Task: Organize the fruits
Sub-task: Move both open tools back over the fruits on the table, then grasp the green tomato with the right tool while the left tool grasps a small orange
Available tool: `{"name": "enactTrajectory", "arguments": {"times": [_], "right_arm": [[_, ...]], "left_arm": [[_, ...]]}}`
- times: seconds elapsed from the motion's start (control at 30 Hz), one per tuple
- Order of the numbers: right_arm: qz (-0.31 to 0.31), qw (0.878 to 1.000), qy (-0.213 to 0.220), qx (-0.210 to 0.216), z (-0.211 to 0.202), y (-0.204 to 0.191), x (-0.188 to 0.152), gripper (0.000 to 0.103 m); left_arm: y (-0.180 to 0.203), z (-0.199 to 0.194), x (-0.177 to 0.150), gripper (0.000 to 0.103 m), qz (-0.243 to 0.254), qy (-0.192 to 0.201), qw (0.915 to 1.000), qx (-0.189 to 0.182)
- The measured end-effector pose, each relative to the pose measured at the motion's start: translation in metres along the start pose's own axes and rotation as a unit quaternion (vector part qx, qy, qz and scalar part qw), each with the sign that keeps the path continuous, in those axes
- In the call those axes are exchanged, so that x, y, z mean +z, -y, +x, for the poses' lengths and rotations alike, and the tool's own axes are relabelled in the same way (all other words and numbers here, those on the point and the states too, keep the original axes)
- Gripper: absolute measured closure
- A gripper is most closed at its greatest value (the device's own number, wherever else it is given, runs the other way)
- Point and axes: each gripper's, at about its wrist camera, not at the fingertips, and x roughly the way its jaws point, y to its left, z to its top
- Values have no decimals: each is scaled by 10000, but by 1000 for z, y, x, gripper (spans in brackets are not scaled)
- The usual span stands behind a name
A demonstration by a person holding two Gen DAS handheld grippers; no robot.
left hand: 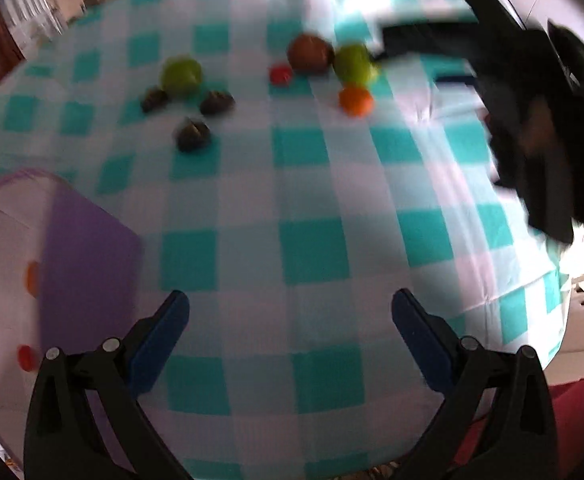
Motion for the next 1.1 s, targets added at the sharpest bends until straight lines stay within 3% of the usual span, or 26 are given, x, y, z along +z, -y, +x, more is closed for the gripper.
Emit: {"name": "enactTrajectory", "arguments": {"times": [0.07, 0.23, 0.4, 0.6, 0.9, 0.97, 1.03, 1.1], "right_arm": [[-89, 9999, -73, 30, 24, -1, 14, 15], [-396, 9988, -272, 49, 67, -9, 36, 16], [-904, 9954, -272, -138, 82, -18, 39, 35], [-893, 9959, 2, 107, 59, 3, 36, 39], [-364, 9952, 757, 499, -10, 55, 37, 39], [-410, 9946, 831, 462, -15, 59, 39, 39], [-422, 9942, 886, 439, -22, 64, 35, 39], [-425, 9938, 947, 404, -28, 68, 29, 39]], "left_arm": [[6, 20, -2, 2, -49, -318, 9995, -32], [12, 43, 1, 2, -236, -616, 9978, -13], [19, 54, 15, 2, -285, -597, 9978, 5], [31, 71, 60, 2, -96, -332, 9994, 46], [60, 114, 153, 2, 202, 535, 9981, -228], [65, 127, 168, 4, 336, 587, 9976, -152], [66, 139, 177, 14, 420, 513, 9975, -238], [69, 141, 178, 14, 564, 674, 9961, -125]]}}
